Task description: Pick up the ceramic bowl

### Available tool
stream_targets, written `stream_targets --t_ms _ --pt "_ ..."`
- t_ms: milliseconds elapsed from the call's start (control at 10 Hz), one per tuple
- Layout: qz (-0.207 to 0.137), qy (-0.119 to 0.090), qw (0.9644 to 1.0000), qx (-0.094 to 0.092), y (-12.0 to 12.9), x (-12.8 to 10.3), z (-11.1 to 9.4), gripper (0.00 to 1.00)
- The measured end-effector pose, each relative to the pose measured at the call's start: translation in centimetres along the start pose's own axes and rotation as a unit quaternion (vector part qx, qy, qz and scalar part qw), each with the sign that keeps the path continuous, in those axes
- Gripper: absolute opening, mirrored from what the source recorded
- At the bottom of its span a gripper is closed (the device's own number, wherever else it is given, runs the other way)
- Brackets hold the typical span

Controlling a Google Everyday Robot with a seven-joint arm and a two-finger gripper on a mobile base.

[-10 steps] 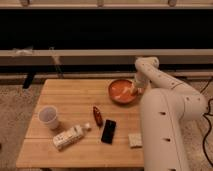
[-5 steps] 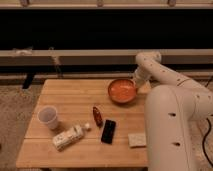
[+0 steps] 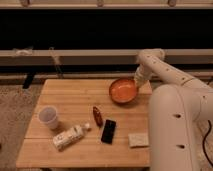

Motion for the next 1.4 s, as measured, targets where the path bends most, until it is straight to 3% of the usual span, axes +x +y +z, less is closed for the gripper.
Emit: stream_targets --t_ms 800,1100,1400 --pt "-0.032 -0.047 0.9984 -0.003 0.4 -2.2 -7.0 0.00" --pt "-0.042 -0.061 0.9973 -0.001 0.5 -2.6 -8.9 0.00" --pt "-0.048 -0.061 0.9970 -0.005 0.9 -2.5 -9.4 0.00"
